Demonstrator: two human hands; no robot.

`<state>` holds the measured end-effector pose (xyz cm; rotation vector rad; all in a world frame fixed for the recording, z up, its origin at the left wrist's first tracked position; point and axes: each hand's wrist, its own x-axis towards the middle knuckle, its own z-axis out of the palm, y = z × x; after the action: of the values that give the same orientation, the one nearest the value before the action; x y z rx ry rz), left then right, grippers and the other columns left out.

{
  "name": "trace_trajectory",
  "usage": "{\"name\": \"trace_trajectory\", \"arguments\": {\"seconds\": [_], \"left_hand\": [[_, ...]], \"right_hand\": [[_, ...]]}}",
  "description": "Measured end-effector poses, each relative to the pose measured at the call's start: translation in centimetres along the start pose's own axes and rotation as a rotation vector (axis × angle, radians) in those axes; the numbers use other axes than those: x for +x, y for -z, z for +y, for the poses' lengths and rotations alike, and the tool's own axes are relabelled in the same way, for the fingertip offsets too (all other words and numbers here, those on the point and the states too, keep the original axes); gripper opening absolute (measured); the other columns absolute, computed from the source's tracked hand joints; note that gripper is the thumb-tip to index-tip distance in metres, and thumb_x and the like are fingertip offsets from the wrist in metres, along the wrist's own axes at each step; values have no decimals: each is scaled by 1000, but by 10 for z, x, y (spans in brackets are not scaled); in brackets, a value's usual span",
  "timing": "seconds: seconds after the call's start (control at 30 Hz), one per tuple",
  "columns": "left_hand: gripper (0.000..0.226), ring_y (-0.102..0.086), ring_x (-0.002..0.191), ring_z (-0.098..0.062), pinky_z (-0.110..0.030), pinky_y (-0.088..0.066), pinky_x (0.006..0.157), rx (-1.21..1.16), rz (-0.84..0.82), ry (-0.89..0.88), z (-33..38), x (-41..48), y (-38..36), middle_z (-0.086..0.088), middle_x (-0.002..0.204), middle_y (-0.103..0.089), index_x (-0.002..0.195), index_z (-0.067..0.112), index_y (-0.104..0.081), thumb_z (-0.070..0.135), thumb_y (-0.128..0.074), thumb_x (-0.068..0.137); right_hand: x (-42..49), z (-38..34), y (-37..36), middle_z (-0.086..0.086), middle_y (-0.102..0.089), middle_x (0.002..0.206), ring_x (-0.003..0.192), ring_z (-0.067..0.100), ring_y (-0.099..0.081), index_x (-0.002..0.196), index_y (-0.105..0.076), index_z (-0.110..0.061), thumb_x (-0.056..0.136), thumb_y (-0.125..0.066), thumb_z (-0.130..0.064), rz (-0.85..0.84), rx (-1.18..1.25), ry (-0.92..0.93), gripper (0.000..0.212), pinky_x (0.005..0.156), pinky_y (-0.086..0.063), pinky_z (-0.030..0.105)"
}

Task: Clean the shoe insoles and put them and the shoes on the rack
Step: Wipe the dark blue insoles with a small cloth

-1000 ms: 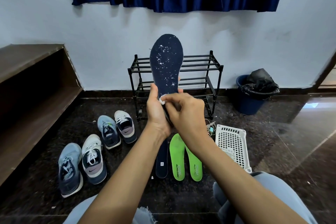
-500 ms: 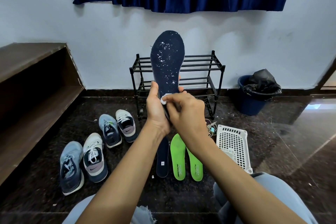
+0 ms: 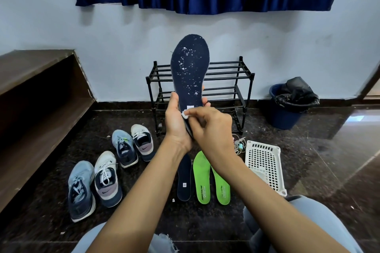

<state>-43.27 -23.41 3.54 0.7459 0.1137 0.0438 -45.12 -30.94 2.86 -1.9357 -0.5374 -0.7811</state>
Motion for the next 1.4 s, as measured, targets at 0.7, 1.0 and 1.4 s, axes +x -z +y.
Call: {"name": "trace_trajectory", "arguments": {"seconds": [0.7, 1.0, 1.4], "left_hand": [[64, -68, 86, -14, -20, -56, 75, 18, -19, 79, -5, -4, -1, -6, 99, -71, 112, 4, -65, 53, -24, 101], [57, -60, 71, -16, -29, -54, 72, -44, 31, -83, 19, 12, 8, -9, 100, -68, 115, 2, -61, 45, -25, 104], [64, -64, 82, -18, -23, -56, 71, 48, 15, 36, -3, 4, 2, -8, 92, -67, 110, 6, -66, 52, -22, 102]], "right_hand": [[10, 4, -2, 0, -73, 82, 74, 15, -65, 84, -75, -12, 74, -63, 0, 72, 8, 0, 20, 75, -51, 28], [-10, 10, -8, 1, -72, 81, 65, -4, -58, 89, -76, -14, 76, -67, -2, -96, 121, -48, 20, 67, -40, 4], [0, 15, -2, 4, -73, 86, 81, 22, -68, 85, -75, -9, 73, -62, 1, 19, 0, 100, 21, 78, -49, 28]]}}
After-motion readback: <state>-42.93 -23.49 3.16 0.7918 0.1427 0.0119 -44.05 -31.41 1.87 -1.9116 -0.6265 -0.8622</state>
